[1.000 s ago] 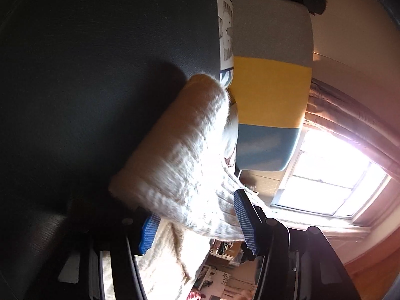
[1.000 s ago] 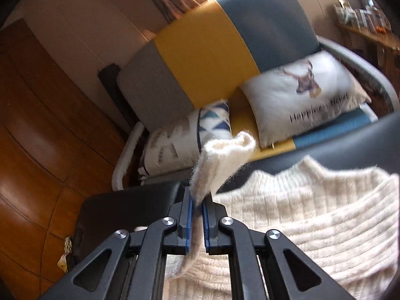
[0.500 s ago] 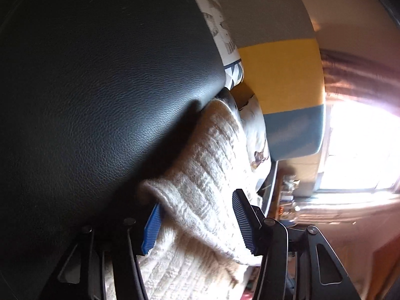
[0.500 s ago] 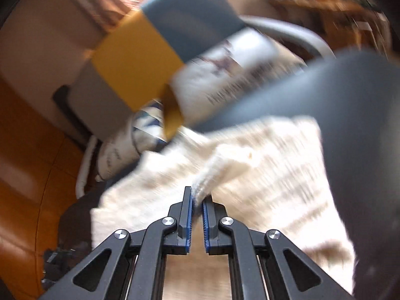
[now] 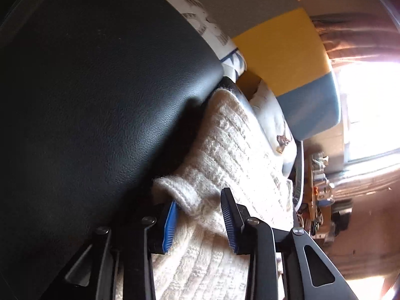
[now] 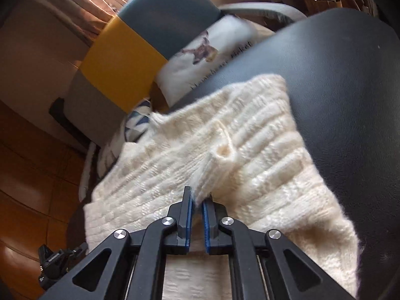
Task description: Fold clothes
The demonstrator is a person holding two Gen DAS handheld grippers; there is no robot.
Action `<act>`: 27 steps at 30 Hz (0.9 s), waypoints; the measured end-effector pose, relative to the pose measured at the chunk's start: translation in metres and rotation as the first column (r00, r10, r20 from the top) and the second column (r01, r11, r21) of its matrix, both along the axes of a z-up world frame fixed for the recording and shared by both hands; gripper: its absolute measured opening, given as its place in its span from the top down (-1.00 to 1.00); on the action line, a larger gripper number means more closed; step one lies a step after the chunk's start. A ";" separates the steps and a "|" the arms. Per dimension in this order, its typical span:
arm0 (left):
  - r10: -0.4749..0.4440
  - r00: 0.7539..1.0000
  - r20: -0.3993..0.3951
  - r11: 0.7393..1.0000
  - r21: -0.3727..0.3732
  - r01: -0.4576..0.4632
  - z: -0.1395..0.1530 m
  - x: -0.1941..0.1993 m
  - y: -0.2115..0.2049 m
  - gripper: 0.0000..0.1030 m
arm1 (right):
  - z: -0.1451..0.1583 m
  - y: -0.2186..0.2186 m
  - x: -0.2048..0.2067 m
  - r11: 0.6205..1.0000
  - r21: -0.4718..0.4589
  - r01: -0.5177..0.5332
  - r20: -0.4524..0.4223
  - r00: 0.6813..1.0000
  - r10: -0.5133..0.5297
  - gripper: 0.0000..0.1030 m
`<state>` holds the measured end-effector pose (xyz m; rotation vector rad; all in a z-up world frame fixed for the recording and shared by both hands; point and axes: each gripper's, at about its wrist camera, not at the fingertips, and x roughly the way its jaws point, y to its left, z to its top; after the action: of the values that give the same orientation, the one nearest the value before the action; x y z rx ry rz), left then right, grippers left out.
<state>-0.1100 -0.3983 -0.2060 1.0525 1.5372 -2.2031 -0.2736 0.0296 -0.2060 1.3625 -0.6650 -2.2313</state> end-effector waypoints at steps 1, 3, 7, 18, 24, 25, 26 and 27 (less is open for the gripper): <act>-0.011 1.000 -0.012 1.000 0.011 0.011 0.000 0.002 -0.002 0.34 | -0.004 0.001 -0.001 1.000 0.003 -0.002 0.008 1.000 0.002 0.87; 0.024 0.998 -0.055 0.993 0.114 -0.018 -0.006 0.015 -0.013 0.24 | -0.011 0.003 -0.002 1.000 0.000 -0.002 0.024 1.000 0.002 0.87; 0.121 0.986 -0.115 0.964 0.249 -0.090 -0.012 0.051 -0.034 0.12 | -0.017 0.012 -0.002 0.995 -0.099 0.026 0.056 0.998 -0.020 0.72; 0.121 0.989 -0.080 0.959 0.267 -0.095 -0.015 0.066 -0.038 0.12 | 0.026 0.025 0.033 0.994 -0.106 -0.015 -0.041 0.999 0.010 0.47; 0.053 0.998 -0.047 0.980 0.195 -0.043 -0.015 0.044 -0.034 0.09 | 0.042 -0.010 0.030 0.991 -0.077 -0.114 -0.073 0.991 0.108 0.47; 0.060 0.998 -0.034 0.975 0.218 -0.052 -0.019 0.037 -0.035 0.09 | 0.040 -0.017 0.027 0.991 -0.062 -0.120 -0.070 0.991 0.115 0.47; 0.065 0.997 -0.040 0.971 0.232 -0.054 -0.022 0.035 -0.035 0.09 | 0.040 -0.023 0.023 0.991 -0.045 -0.126 -0.070 0.990 0.122 0.47; 0.068 0.997 -0.028 0.972 0.229 -0.060 -0.024 0.030 -0.036 0.09 | 0.039 -0.028 0.020 0.991 -0.023 -0.132 -0.076 0.989 0.130 0.47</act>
<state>-0.0803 -0.4339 -0.2301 1.0143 1.8482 -2.0501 -0.2538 0.0013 -0.1673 1.2657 -0.5620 -2.1491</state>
